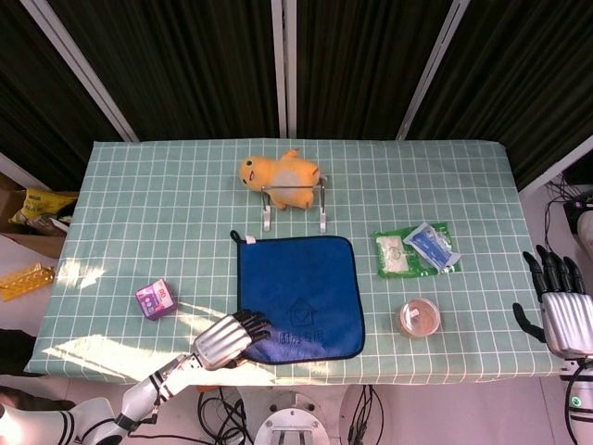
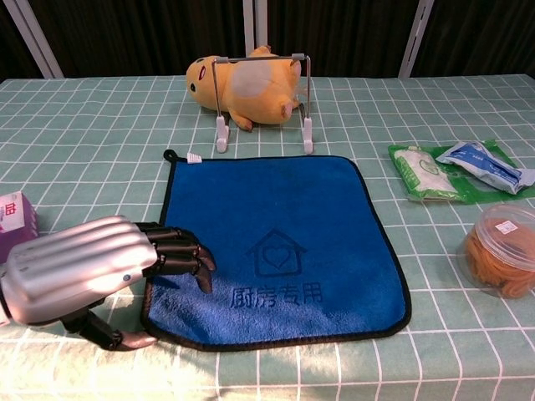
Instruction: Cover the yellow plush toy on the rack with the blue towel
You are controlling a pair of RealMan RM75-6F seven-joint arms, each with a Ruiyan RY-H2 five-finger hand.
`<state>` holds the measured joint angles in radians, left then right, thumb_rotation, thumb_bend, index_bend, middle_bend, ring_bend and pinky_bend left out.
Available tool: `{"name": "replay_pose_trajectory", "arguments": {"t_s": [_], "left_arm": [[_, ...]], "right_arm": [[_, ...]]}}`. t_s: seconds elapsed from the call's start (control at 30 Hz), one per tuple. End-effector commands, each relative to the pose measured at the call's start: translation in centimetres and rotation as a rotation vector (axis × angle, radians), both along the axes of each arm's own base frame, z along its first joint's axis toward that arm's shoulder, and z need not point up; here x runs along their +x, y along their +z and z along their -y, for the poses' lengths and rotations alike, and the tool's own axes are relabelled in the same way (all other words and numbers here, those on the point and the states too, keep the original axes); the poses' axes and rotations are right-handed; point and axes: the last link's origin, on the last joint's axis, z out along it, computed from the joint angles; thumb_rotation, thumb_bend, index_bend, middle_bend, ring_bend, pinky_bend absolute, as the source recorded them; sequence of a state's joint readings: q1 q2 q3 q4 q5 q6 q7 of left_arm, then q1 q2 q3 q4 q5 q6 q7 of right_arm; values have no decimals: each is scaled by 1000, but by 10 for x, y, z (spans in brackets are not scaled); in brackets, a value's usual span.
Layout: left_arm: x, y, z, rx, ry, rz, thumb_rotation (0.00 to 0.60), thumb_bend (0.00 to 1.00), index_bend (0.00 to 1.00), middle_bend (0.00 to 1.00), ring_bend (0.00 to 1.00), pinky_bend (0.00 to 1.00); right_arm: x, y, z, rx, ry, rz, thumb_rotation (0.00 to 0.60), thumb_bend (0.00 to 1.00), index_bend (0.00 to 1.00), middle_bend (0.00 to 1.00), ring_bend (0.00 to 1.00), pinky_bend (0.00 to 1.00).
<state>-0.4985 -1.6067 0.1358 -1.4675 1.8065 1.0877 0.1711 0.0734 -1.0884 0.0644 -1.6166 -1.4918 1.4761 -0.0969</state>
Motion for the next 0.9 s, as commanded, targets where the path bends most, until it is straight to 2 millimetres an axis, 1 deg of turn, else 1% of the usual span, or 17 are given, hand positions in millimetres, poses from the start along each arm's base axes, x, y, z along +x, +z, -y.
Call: {"name": "replay_pose_trajectory", "arguments": {"t_s": [0.03,0.13,0.27,0.37,0.5,0.6,0.7,0.9], "left_arm": [[-2,0,0,1,1,-13,600,288,327,229,173,266],[-3,0,0,9,-1,-15,600,289,338,229,173,266],[-2,0,1,-5,8,8,600,293,410,240,175,266],[-3,-1,1,-11,11,10,600,298,442,244,181,266],[-4,-4,1,-23,23,6,600,302,463,245,181,266],[-3,-4,1,-30,27,17,600,323,475,245,181,266],[0,-4,1,-24,30,39,600,354,516,254,190,268],[2,-6,1,-16,37,68,600,371,593,288,219,298]], "right_arm": [[0,0,0,-1,-1,0,600,328,0,0,0,0],[0,1,0,-3,-3,-2,600,329,0,0,0,0],[0,0,0,-1,-5,-2,600,331,0,0,0,0],[0,-1,0,2,-6,-3,600,331,0,0,0,0],[-1,-1,0,2,-8,-2,600,331,0,0,0,0],[-2,-1,1,3,-12,-1,600,331,0,0,0,0],[-3,-2,1,5,-14,-1,600,332,0,0,0,0],[-3,-3,1,8,-15,-1,600,332,0,0,0,0]]}}
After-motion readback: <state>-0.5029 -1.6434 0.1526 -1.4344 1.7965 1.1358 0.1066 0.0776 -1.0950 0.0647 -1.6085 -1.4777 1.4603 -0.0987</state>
